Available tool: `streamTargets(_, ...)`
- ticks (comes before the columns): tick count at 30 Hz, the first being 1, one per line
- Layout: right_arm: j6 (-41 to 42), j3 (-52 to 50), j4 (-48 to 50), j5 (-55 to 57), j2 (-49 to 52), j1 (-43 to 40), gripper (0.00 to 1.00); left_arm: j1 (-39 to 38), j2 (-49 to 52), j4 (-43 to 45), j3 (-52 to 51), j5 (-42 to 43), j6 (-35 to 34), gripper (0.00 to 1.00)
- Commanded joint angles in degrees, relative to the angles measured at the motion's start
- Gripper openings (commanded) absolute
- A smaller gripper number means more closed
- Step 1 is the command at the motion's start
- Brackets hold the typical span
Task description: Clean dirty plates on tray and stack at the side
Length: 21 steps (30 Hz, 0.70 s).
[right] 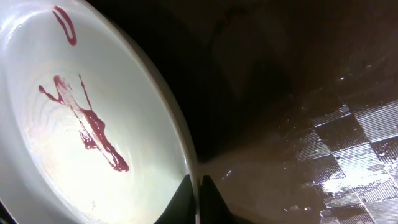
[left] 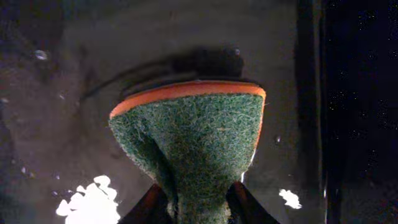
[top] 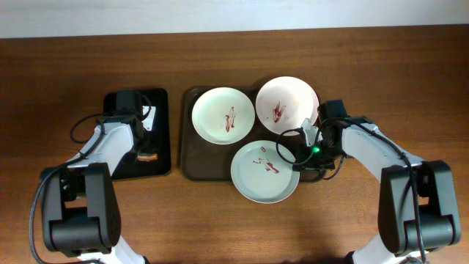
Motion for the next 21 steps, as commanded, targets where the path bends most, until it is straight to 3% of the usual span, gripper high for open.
streamTargets(1, -0.3, 0.8, 0.8, -1.9, 0.3, -0.1, 0.04, 0.2, -1.7, 0.7, 0.7, 0.6, -0.3, 0.27)
streamTargets(5, 0.8, 0.8, 2.1, -2.3, 0.3, 0.6, 0.04, 0.2, -1.7, 1.2, 0.6, 0.6, -0.3, 0.25)
streamTargets(7, 1.0, 0.8, 3.4, -2.3, 0.3, 1.9, 0.04, 0.2, -1.7, 1.2, 0.5, 0.7, -0.3, 0.01)
streamTargets(14, 1.1, 0.8, 4.2, -0.7, 0.3, 4.4, 0.04, 0.2, -2.7, -0.5, 0.8, 0.6, -0.3, 0.00)
streamTargets(21, 1.1, 0.8, 4.2, -0.7, 0.3, 4.4, 0.04, 0.2, -14.0, -0.1, 1.5, 0.6, -0.3, 0.00)
